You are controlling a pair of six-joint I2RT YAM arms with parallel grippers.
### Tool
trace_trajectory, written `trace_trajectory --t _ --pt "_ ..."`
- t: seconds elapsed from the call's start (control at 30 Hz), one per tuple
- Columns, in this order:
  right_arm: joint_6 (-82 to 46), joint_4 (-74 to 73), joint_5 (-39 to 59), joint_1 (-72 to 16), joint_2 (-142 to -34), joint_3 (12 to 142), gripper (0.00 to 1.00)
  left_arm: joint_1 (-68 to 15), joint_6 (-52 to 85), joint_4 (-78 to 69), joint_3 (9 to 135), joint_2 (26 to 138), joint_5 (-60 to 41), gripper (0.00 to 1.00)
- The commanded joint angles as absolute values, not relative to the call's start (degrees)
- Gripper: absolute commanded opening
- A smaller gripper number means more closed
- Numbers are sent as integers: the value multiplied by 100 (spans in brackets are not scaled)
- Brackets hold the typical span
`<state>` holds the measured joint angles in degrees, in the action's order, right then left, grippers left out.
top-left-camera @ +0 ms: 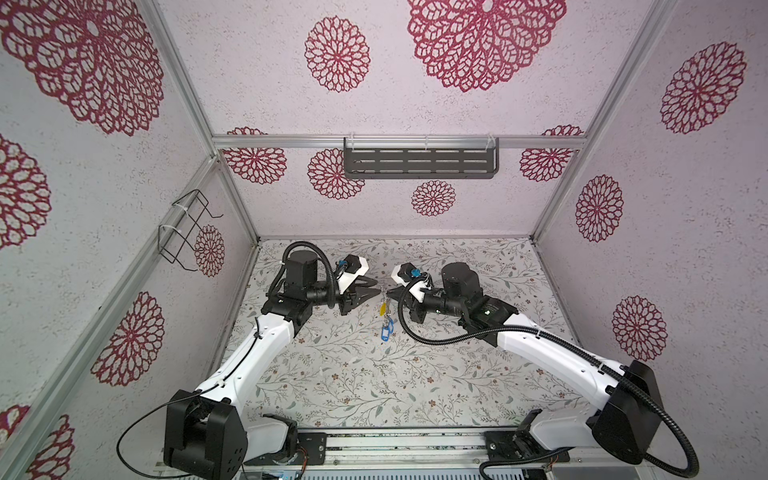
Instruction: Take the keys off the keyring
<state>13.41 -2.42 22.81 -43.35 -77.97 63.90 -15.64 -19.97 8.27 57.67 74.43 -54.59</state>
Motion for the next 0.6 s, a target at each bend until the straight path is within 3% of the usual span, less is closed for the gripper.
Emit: trace_trajectory --t 0.0,0.57 --pt "1124 -700 2611 -4256 -7577 6589 0 -1600 -2167 1149 5990 7545 -5730 30" --pt "1048 -790 2669 -4222 -7540 6609 0 -1761 -2212 1360 6205 7734 -5774 15"
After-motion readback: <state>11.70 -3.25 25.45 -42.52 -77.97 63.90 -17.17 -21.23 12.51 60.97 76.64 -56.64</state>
